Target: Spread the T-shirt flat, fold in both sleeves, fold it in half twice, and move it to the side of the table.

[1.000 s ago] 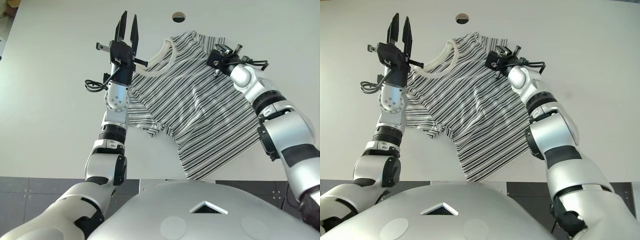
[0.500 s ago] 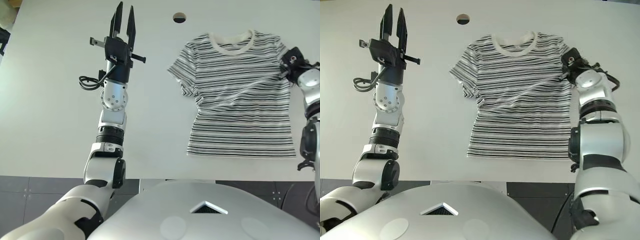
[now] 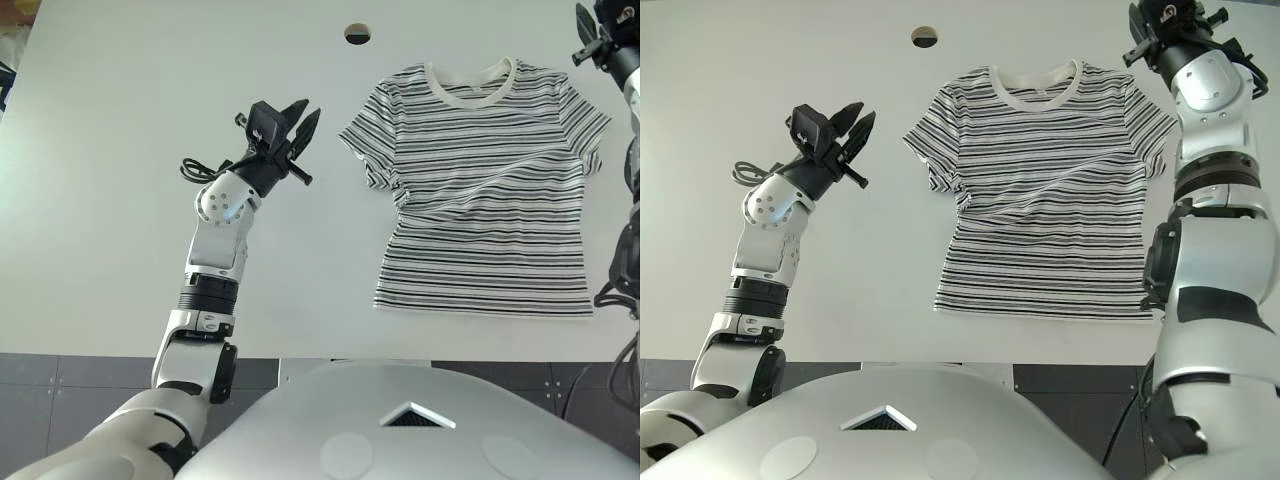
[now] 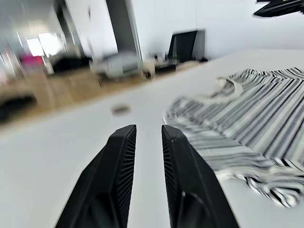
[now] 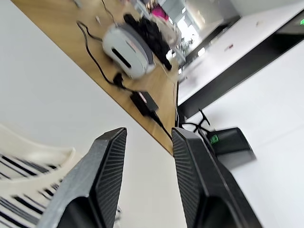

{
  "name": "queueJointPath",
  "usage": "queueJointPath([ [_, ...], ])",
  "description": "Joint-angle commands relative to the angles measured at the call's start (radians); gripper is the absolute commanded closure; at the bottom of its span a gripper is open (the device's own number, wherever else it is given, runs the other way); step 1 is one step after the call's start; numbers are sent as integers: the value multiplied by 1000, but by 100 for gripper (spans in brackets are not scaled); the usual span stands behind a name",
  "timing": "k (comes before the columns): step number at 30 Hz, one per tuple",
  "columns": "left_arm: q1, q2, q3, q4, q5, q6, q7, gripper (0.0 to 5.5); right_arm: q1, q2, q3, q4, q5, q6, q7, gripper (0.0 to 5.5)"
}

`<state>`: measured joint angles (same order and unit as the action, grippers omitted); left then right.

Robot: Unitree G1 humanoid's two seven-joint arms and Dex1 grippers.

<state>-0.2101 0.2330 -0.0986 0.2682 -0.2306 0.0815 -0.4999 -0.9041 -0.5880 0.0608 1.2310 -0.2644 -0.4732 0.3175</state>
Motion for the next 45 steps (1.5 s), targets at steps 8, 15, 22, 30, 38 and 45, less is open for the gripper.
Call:
queueJointPath([
  [8, -131, -119, 122, 149, -184, 514, 61, 351, 33, 55, 27, -111, 6, -76, 22, 374],
  [15, -181, -167, 143, 257, -180, 542, 74, 351, 56, 73, 41, -134, 4, -74, 21, 374],
  [22, -229, -186, 152, 390, -159, 505, 70, 351, 65, 79, 45, -141, 6, -72, 26, 374],
  [30, -253, -192, 159, 456, -152, 481, 58, 491, 64, 87, 44, -146, 12, -71, 41, 374],
  [38, -256, -199, 155, 465, -143, 464, 52, 538, 59, 87, 47, -140, 9, -69, 44, 374],
  [45, -250, -197, 159, 452, -145, 451, 41, 538, 61, 90, 49, -138, 8, -68, 44, 374],
])
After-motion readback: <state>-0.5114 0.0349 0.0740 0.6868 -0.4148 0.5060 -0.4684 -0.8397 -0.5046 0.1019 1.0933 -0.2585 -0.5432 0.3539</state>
